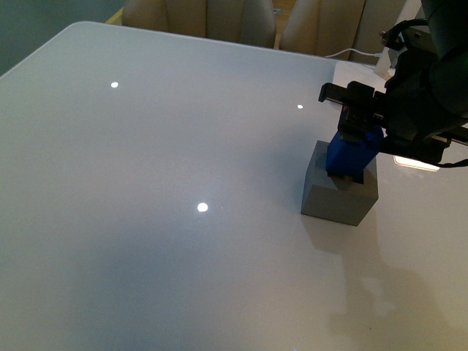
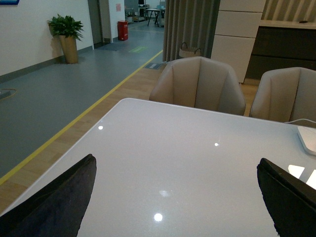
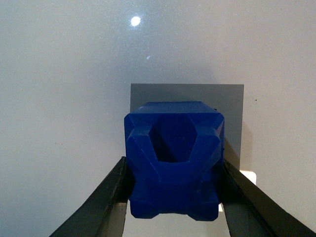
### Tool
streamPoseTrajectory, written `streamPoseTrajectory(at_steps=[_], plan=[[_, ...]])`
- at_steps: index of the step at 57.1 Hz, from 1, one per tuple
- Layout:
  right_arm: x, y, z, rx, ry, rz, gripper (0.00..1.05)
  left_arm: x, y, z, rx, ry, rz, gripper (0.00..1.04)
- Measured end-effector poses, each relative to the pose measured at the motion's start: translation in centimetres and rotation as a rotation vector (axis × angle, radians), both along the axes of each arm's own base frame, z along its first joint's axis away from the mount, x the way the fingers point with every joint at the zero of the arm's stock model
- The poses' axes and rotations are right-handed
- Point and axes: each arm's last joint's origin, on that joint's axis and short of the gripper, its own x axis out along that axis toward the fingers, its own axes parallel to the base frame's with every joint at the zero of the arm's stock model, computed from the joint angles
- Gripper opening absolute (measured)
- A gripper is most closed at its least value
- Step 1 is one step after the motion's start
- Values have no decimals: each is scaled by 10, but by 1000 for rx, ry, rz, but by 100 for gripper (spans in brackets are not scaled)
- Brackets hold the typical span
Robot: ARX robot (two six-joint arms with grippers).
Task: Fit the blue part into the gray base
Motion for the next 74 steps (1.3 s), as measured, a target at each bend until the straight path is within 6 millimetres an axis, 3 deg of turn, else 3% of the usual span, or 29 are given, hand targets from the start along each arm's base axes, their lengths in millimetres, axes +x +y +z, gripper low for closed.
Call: streamPoseTrajectory(at_steps=[35, 54, 57, 63, 69, 74], plan=[[-2, 0, -7, 5, 44, -14, 44, 0, 0, 0, 0, 0, 0, 97], [-5, -4, -6, 25, 0, -17, 93, 0, 0, 0, 0, 0, 0, 97], [-10, -7, -2, 23, -21, -22, 97, 0, 0, 0, 0, 0, 0, 97], [-20, -14, 11, -9, -83, -29, 96, 0, 0, 0, 0, 0, 0, 97], [-36, -25, 33, -23, -177, -42, 96, 0, 0, 0, 0, 0, 0, 97], [-62, -45, 59, -61, -283, -79, 96, 0, 0, 0, 0, 0, 0, 97]])
